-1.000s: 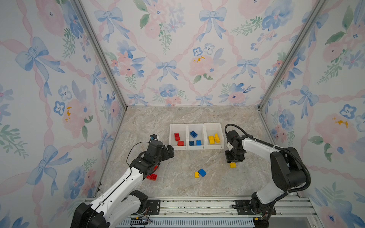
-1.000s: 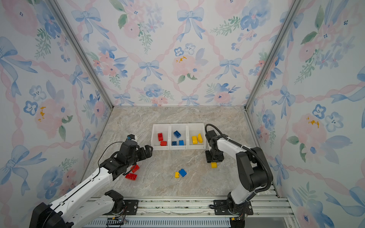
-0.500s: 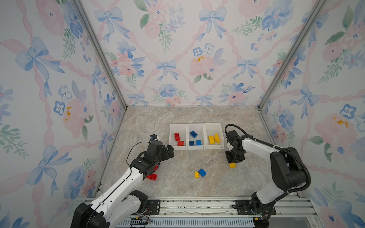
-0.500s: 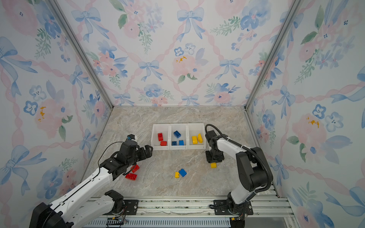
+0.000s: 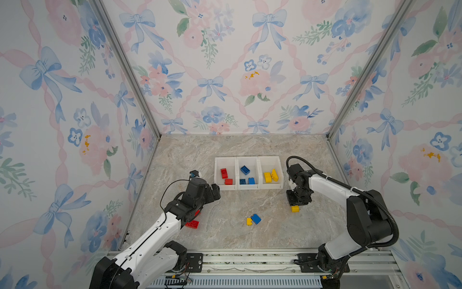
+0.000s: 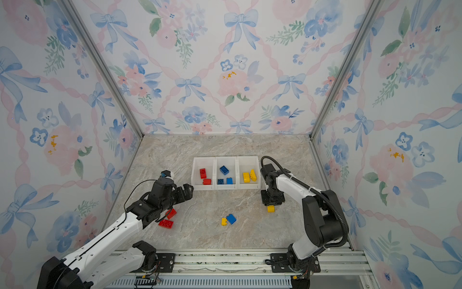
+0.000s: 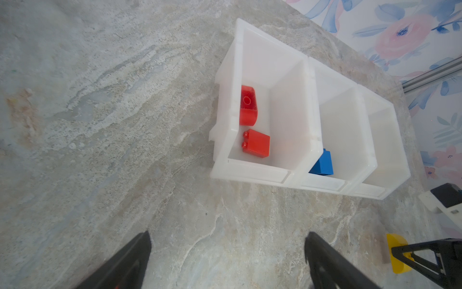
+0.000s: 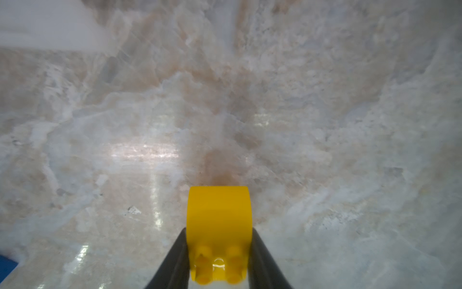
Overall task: Sort the legos into containers by color
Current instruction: 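Lift the yellow brick with the right gripper over the farthest bin, then open the right gripper to drop the yellow brick into the farthest bin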
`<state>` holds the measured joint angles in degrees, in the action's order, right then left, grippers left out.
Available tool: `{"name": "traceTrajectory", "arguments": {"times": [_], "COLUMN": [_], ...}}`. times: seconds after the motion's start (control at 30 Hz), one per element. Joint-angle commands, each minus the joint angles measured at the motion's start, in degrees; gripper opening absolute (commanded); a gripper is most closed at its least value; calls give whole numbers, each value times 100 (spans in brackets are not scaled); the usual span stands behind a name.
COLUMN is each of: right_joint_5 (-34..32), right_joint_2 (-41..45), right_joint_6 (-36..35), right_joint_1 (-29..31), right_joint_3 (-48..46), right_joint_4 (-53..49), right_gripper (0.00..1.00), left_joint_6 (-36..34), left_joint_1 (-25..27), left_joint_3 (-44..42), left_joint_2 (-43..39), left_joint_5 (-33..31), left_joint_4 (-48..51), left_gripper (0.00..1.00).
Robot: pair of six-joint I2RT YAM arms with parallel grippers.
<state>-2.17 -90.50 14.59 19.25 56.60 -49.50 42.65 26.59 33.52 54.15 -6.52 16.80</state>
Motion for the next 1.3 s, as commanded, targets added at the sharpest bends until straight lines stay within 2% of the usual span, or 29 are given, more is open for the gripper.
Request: {"name": "traceTrajectory", "arguments": {"times": [0.0,0.3,0.5,0.83,1.07,1.27], "right_joint_5": [-28,-18,-63,-18,-60,-12], "right_joint_2": [286,604,270,-1194,-2413,-2958], "right_joint_6": [99,175,220,246,349,544], "right_joint_1": [44,162,503,847,795,657], "right_joint_3": [255,1094,1984,3403,4377,4777], "right_joint_4": [-398,-854,-887,-342,-41,51], "right_gripper": [37,37,38,37,37,37], "left_joint_6": [-29,-37,-43,15,63,108], "left_joint_1": [-31,-30,-28,-26,-28,-28], "left_joint_3": [-45,-57,-47,-79,-86,-116], "left_joint_2": [-32,-54,-46,-177,-212,-315], "left_joint_5": [36,50,47,25,38,23], "left_joint_4": [25,24,23,33,34,32], "left_gripper": [98,98,98,98,98,98]}}
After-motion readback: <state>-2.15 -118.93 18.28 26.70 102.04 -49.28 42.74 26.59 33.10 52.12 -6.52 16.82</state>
